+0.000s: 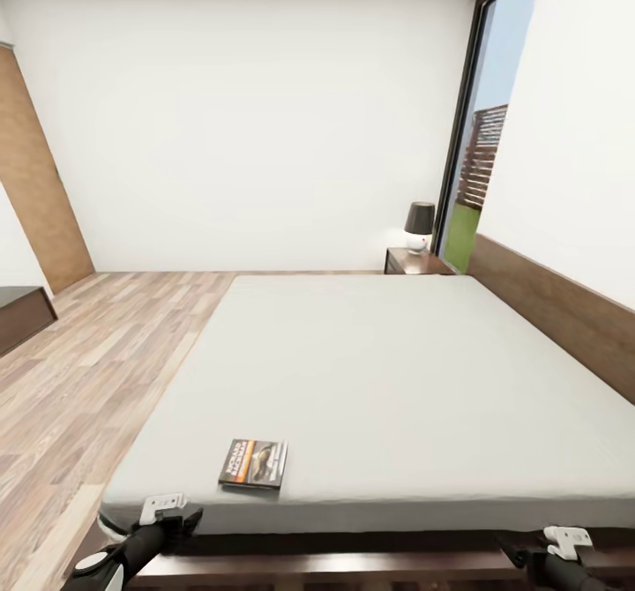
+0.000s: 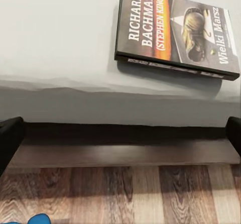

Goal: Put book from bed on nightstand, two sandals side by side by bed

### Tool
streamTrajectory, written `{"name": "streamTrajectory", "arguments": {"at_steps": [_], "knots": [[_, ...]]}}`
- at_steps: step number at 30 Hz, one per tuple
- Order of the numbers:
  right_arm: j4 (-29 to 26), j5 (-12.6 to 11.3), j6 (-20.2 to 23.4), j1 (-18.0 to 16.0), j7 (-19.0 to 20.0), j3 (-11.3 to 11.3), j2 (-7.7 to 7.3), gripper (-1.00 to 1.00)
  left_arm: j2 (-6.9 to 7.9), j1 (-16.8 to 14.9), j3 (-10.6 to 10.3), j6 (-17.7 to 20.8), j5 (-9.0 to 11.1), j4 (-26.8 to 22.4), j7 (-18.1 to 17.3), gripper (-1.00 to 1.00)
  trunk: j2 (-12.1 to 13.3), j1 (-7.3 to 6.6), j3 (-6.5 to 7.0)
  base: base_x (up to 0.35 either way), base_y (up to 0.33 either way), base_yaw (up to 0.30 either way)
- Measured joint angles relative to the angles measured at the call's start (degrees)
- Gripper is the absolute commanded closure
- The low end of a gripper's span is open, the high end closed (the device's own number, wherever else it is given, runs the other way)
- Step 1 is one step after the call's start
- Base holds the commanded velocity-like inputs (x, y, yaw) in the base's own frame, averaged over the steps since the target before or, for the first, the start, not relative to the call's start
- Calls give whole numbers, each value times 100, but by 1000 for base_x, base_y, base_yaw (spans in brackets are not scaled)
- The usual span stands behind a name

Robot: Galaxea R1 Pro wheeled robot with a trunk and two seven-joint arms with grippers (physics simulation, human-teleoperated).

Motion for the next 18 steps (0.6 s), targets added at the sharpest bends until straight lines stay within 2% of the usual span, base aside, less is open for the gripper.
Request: {"name": "streamTrajectory", "arguments": {"at_steps": [12, 18], "knots": [[-2, 0, 0, -1, 2, 0, -1, -100, 0, 0, 0, -1, 0, -1, 0, -100, 0, 0, 0, 308, 0, 0], [-1, 0, 0, 0, 3, 0, -1, -100, -12, 0, 0, -6, 0, 1, -3, -100, 0, 2, 0, 73, 0, 0]]}}
